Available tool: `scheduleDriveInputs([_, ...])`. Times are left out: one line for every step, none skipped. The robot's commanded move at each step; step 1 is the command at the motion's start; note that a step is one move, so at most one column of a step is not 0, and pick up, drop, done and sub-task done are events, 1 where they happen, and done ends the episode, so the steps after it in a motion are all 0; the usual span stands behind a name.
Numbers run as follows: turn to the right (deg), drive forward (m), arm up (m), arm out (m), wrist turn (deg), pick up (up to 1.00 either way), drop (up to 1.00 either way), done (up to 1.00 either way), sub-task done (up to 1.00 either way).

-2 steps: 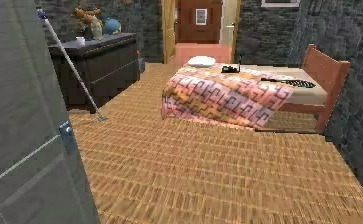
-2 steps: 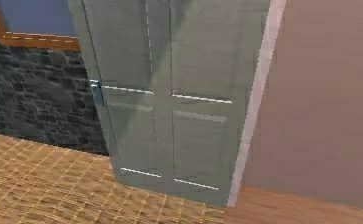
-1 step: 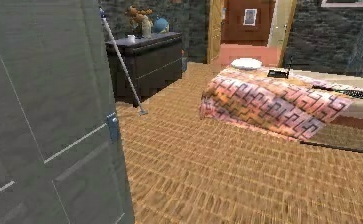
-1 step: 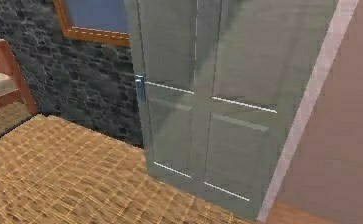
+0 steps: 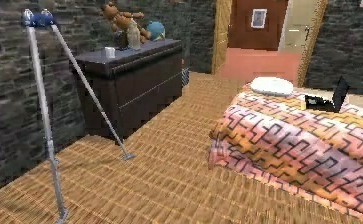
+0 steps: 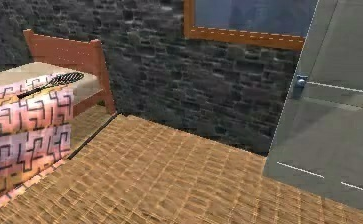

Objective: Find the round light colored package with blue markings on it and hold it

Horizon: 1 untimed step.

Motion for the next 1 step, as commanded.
scheduleDriveInputs([0.0,1.0,0.0,0.0,0.0,0.0,0.0,0.0,0.0])
